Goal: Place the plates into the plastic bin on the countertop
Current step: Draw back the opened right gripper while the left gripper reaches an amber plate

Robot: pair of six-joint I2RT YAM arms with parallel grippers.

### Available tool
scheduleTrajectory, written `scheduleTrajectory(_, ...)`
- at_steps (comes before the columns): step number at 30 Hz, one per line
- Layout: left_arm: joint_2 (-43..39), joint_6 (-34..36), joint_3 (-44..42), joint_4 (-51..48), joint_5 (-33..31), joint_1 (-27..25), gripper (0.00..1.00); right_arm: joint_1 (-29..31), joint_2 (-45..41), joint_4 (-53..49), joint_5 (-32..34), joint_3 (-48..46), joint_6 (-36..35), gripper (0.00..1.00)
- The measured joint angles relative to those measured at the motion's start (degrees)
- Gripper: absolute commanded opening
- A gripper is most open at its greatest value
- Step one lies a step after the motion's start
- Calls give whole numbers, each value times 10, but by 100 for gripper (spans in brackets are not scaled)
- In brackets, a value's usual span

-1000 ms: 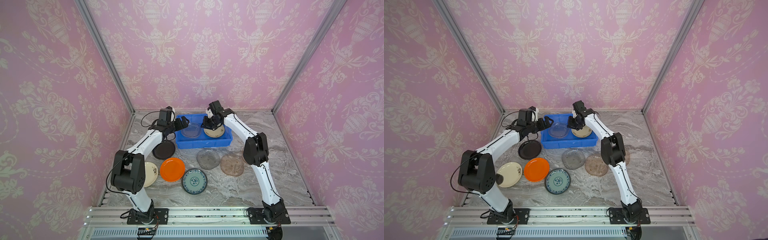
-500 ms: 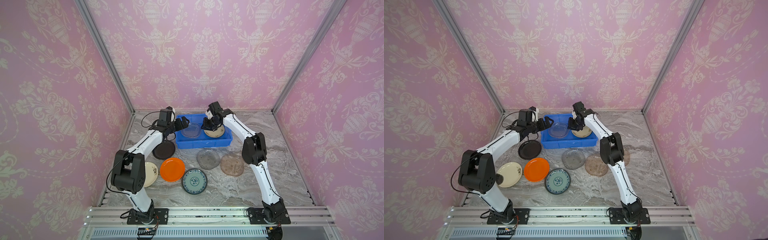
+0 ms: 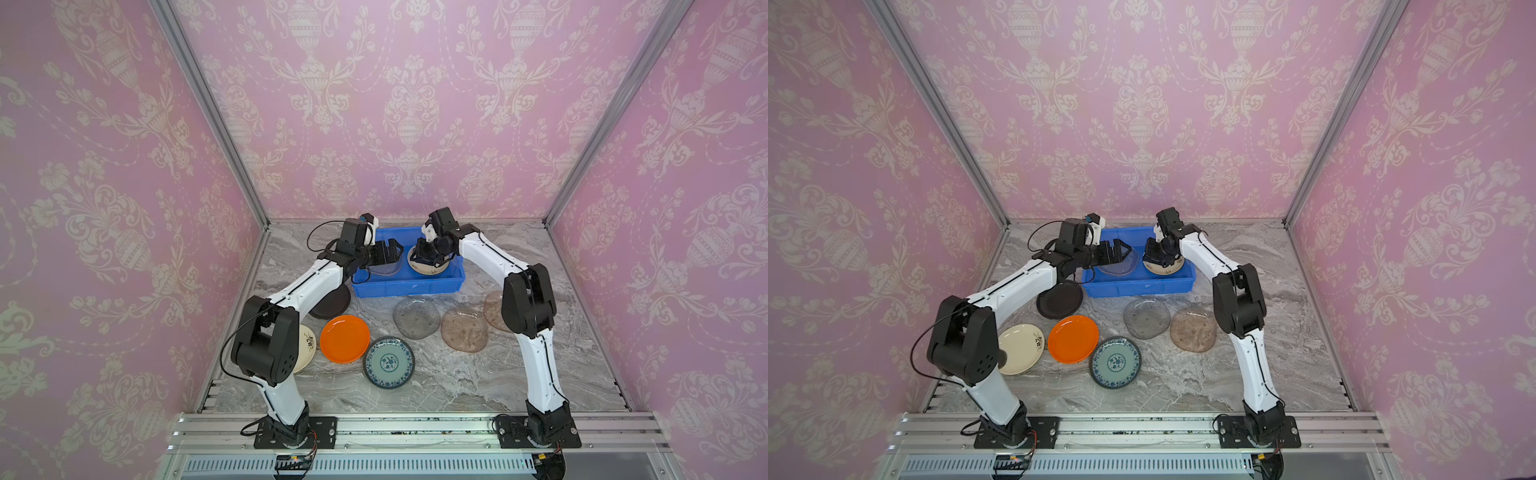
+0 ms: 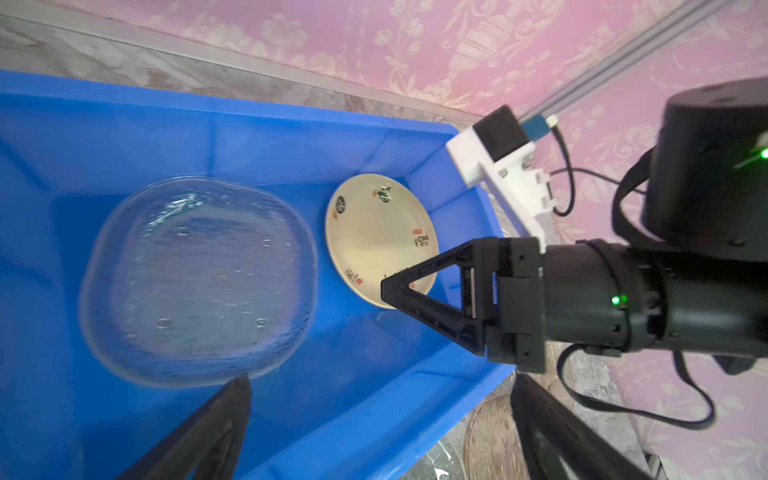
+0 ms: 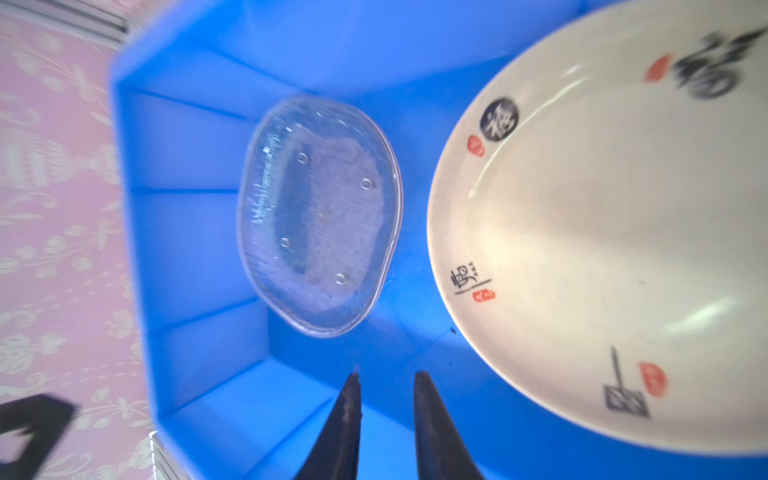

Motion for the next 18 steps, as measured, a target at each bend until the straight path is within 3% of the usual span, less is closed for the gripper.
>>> scheduleTrajectory(8,58,36,90,-15,28,-99,96,-108,-295,101,66,-216,21,26)
scheduleTrajectory(18,137,42,180,-33,54,-235,89,-178,-517,122,134,-494,54,26)
